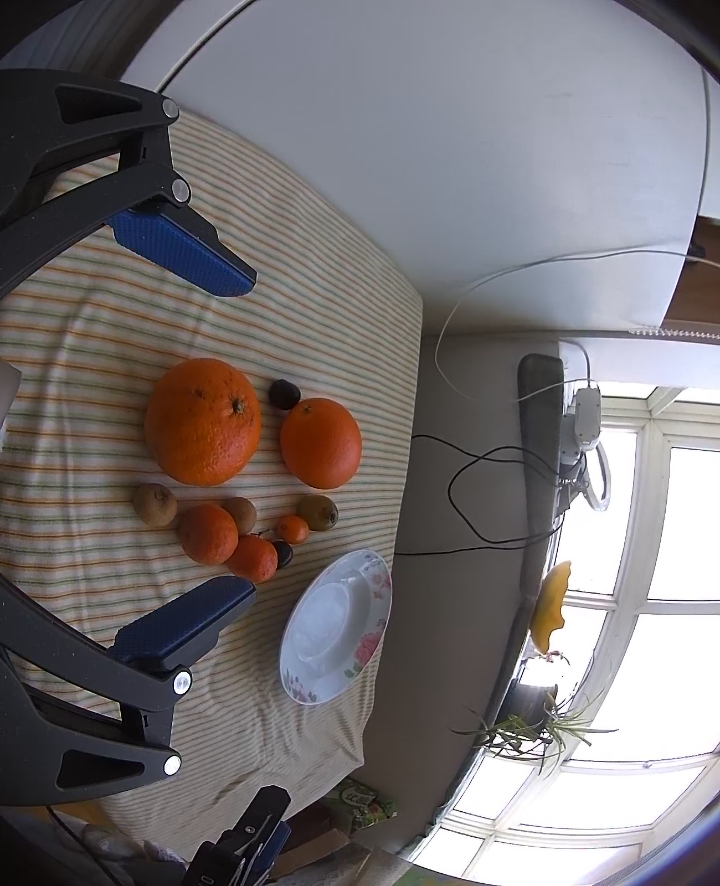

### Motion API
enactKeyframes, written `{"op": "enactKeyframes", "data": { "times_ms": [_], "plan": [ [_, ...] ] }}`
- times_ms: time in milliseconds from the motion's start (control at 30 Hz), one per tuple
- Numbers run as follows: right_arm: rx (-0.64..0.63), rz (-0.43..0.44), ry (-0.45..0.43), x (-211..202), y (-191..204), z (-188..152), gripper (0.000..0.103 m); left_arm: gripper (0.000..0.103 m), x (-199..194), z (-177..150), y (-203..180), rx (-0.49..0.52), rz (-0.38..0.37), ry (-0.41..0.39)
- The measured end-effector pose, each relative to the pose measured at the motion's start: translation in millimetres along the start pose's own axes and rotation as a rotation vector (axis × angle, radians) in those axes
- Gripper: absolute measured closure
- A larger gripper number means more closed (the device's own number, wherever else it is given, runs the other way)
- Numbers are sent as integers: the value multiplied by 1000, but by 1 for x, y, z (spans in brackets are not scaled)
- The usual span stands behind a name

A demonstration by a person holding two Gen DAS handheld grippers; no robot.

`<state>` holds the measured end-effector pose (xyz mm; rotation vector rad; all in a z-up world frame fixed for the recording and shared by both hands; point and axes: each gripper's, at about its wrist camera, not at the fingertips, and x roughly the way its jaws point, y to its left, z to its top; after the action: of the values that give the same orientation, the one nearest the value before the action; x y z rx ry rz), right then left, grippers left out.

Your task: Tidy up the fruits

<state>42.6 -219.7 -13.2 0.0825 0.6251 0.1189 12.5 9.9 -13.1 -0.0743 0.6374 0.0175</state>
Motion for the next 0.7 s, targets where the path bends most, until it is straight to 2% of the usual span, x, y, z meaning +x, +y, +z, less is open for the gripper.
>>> {"op": "enactKeyframes", "data": {
  "times_ms": [467,700],
  "plan": [
    [-7,44,23,11,5,1,0,2,6,-1,5,-13,-7,11],
    [-18,114,52,21,15,3,1,2,10,-6,16,-43,-19,31]
  ]
}}
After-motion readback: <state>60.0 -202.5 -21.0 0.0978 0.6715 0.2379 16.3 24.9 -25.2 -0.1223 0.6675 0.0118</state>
